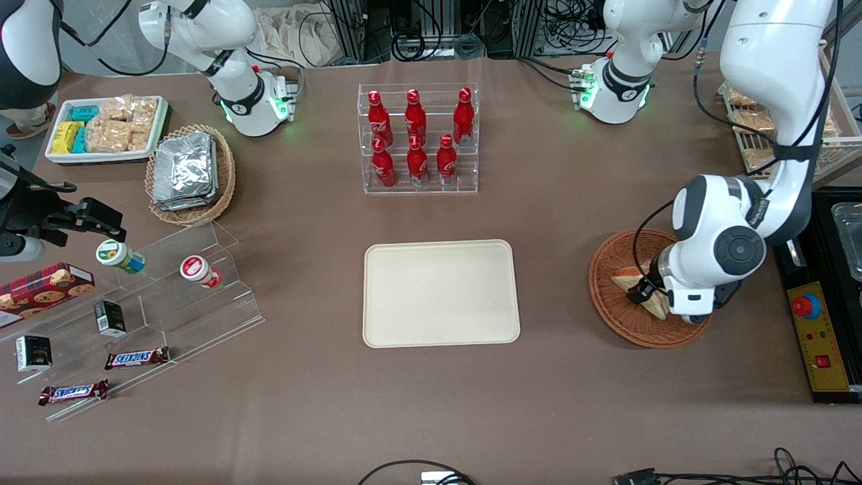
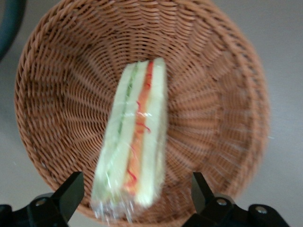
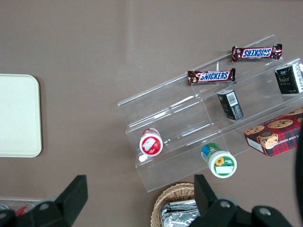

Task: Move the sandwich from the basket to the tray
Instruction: 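Close the left gripper on the sandwich and lift it from the basket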

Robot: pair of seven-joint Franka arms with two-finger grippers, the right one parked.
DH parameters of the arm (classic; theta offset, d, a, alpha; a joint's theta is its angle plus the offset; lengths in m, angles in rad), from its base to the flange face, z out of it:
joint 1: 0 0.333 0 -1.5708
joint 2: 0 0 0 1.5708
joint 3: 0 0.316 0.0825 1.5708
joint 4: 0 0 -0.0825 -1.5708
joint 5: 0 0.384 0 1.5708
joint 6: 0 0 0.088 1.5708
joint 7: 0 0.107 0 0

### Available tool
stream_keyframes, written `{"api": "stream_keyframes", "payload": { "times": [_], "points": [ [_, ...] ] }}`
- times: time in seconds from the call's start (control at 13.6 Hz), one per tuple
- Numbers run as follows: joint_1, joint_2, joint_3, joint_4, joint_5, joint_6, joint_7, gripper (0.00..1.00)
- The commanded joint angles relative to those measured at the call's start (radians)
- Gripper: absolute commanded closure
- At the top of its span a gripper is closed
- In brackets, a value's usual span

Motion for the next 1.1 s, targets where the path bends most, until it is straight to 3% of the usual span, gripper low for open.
{"api": "stream_keyframes", "payload": {
  "times": [0.0, 0.22, 0.29, 0.37, 0.44, 0.51, 1.03],
  "points": [
    [0.004, 0.039, 0.002, -0.018, 0.049, 0.056, -0.018, 0.00],
    [0.002, 0.076, 0.021, -0.008, 0.049, 0.108, -0.019, 0.00],
    [0.002, 0.079, 0.021, -0.003, 0.047, 0.109, -0.019, 0.05],
    [0.002, 0.077, 0.021, 0.002, 0.047, 0.109, -0.021, 0.41],
    [0.002, 0.073, 0.022, 0.005, 0.046, 0.109, -0.028, 0.89],
    [0.002, 0.070, 0.022, 0.011, 0.046, 0.109, -0.043, 1.00],
    [0.004, 0.016, 0.024, 0.074, 0.041, 0.018, 0.059, 1.00]
  ]
}}
